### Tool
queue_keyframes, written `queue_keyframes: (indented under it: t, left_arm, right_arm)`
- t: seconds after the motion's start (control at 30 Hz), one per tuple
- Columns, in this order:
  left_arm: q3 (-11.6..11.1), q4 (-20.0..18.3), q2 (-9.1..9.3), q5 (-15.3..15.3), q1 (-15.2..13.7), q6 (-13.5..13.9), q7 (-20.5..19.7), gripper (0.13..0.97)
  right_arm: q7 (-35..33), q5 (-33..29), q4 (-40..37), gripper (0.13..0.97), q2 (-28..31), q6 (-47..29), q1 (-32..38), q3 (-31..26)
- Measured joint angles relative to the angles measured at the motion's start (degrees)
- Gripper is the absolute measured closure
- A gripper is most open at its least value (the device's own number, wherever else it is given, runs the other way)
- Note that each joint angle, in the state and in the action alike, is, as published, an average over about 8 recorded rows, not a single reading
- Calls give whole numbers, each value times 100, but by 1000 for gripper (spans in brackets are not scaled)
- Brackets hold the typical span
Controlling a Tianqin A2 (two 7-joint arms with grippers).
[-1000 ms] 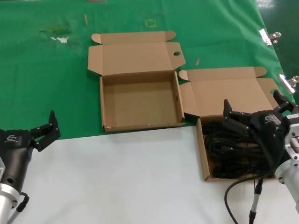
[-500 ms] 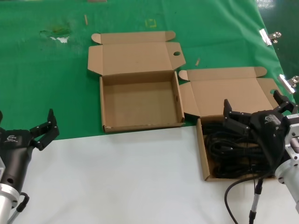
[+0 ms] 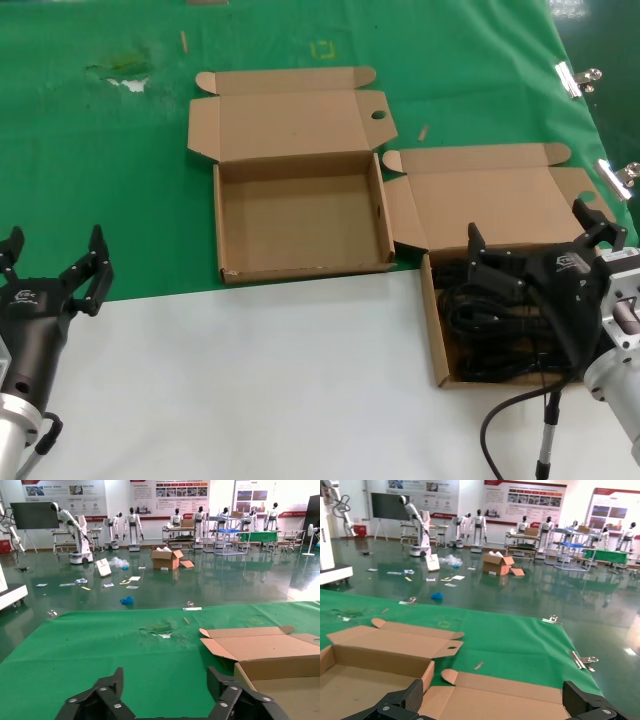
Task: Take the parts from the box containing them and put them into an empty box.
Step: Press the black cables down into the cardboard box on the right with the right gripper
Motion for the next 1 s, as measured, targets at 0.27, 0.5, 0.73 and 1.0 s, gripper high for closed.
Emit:
queue_keyframes:
  t: [0.27,0.5,0.73,1.0]
  left_arm:
    - [0,0,0,0,0,0,0,592]
    - [0,0,0,0,0,0,0,738]
    - [0,0,0,0,0,0,0,852]
    - [0,0,0,0,0,0,0,937]
  right_arm:
    - [17,19,87,129,460,-34,40,-230]
    - [206,-41,213,129,1440,-246,206,-651]
    - [600,-571,212,129,2557,-1017,556,-1090]
    - [531,-1196,-4,129,3324,-2347,1248,-1291]
